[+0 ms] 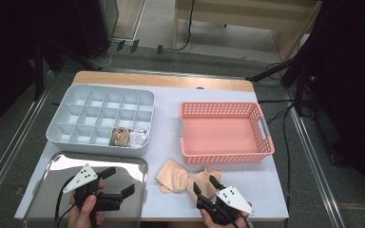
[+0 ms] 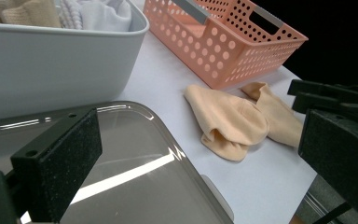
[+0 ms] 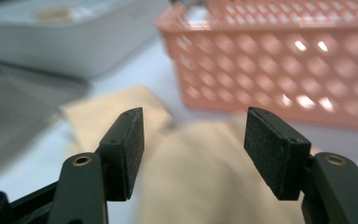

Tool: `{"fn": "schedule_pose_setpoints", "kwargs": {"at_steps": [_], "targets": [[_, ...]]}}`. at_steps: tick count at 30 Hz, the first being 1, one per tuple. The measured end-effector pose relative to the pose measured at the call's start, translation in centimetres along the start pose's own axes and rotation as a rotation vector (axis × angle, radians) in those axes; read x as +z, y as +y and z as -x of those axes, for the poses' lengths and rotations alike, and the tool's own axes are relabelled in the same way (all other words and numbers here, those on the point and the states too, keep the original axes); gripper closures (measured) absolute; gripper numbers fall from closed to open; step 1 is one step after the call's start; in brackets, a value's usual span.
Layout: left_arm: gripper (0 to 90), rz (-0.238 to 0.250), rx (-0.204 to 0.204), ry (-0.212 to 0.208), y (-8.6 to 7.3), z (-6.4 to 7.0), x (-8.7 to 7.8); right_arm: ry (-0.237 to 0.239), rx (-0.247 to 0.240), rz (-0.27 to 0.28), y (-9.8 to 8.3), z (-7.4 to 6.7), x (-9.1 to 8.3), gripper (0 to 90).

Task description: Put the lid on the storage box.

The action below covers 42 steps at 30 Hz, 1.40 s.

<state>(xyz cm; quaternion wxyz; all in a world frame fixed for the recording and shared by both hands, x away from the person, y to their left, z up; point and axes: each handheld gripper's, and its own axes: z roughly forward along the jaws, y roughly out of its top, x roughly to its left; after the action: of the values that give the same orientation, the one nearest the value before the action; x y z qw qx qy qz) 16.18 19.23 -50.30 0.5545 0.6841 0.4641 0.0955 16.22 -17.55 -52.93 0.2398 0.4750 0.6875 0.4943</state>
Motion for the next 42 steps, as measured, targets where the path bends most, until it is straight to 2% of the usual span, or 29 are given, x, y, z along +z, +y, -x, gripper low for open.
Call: {"fn": "schedule_pose_setpoints", "kwargs": {"at_steps": [3,5,7,9,13,14,16,20,21,23,27,30,31,32,34,36,38,42], "targets": [[0.0,-0.005,0.001,0.001,-0.1,0.0,0.2,-0.046,0.021,-0.081,-0.9,1.0,0.8,35.8],[0.0,-0.011,-0.001,0.000,-0.2,0.1,0.3,-0.044,0.009,-0.113,-1.1,1.0,1.3,38.6],[0.0,-0.014,-0.001,0.000,-0.3,0.0,0.4,-0.079,-0.041,-0.129,-1.1,0.5,1.4,46.0],[0.0,-0.016,-0.005,-0.002,-0.4,0.1,0.5,-0.080,-0.088,-0.127,-1.3,0.1,1.4,57.1],[0.0,-0.022,-0.001,-0.004,-0.4,0.0,0.5,-0.043,-0.078,-0.135,-1.1,0.0,1.4,82.2],[0.0,-0.022,-0.001,-0.005,-0.4,0.0,0.6,-0.040,-0.068,-0.134,-1.1,0.0,1.3,84.7],[0.0,-0.022,-0.001,-0.005,-0.4,0.0,0.5,-0.046,-0.078,-0.139,-0.9,0.2,1.0,85.8],[0.0,-0.022,-0.001,-0.005,-0.4,0.0,0.5,-0.069,-0.049,-0.102,-0.4,1.3,0.0,86.2],[0.0,-0.018,-0.005,-0.005,-0.4,0.0,0.5,-0.098,-0.015,-0.077,0.0,2.7,-1.1,86.1],[0.0,-0.018,-0.006,-0.001,-0.4,-0.1,0.5,-0.118,0.015,-0.061,0.2,4.0,-1.9,86.1],[0.0,-0.017,-0.008,-0.001,-0.4,-0.1,0.4,-0.189,0.073,-0.025,0.1,7.0,-3.8,86.1],[0.0,-0.014,-0.009,0.002,-0.4,-0.1,0.4,-0.239,0.112,-0.010,-0.2,8.9,-4.8,86.2],[0.0,-0.014,-0.009,0.002,-0.4,-0.1,0.4,-0.239,0.112,-0.010,-0.2,8.9,-4.8,86.2],[0.0,-0.018,-0.013,-0.001,-0.4,-0.1,0.5,-0.267,0.130,-0.015,-0.5,9.9,-5.0,86.0],[0.0,-0.020,-0.009,0.002,-0.5,-0.2,0.6,-0.266,0.158,-0.027,-0.9,10.4,-4.8,81.3],[0.0,-0.021,-0.011,0.002,-0.5,-0.1,0.6,-0.255,0.176,-0.021,-1.0,10.6,-4.7,66.6],[0.0,-0.019,-0.013,0.002,-0.5,-0.2,0.5,-0.235,0.188,0.012,-0.6,10.4,-4.9,55.6],[0.0,-0.011,-0.021,0.010,-0.4,-0.4,0.3,-0.221,0.184,0.099,0.8,9.0,-5.8,50.1]]}}
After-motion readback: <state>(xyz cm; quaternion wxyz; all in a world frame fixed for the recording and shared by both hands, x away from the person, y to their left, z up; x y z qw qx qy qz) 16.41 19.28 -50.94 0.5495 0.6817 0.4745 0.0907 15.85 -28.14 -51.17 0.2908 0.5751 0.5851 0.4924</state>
